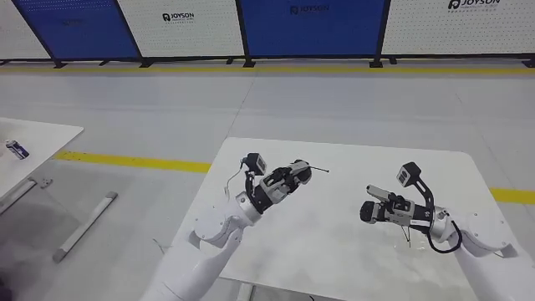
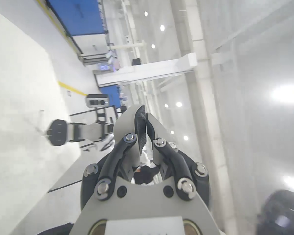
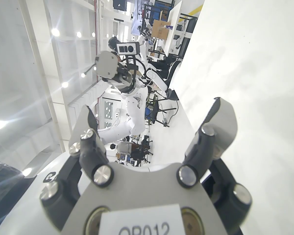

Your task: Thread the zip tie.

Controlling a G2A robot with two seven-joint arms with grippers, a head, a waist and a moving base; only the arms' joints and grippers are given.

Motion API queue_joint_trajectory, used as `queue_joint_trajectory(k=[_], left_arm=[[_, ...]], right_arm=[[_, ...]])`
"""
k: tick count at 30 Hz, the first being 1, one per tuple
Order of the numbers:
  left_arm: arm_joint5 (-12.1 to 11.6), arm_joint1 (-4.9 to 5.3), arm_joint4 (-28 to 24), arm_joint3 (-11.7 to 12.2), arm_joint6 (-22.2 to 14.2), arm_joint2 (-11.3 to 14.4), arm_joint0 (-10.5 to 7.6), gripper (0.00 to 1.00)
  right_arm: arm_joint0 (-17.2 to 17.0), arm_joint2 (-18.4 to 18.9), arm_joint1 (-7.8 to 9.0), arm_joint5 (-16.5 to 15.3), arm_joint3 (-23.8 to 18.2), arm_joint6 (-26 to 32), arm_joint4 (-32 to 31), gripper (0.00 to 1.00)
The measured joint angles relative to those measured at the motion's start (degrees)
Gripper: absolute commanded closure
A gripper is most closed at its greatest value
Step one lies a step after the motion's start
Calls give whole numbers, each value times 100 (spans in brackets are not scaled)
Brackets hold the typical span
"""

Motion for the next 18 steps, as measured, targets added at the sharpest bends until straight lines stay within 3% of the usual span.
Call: queue_joint_trajectory(k=[4, 9, 18], left_arm=[[220, -32, 872, 336, 374, 321, -133, 100], [448, -93, 1367, 743, 725, 654, -331, 100], [439, -95, 1366, 747, 740, 655, -336, 100]], right_arm=[[0, 0, 0, 0, 0, 0, 0, 0], [0, 0, 0, 0, 0, 0, 0, 0], [0, 0, 0, 0, 0, 0, 0, 0]])
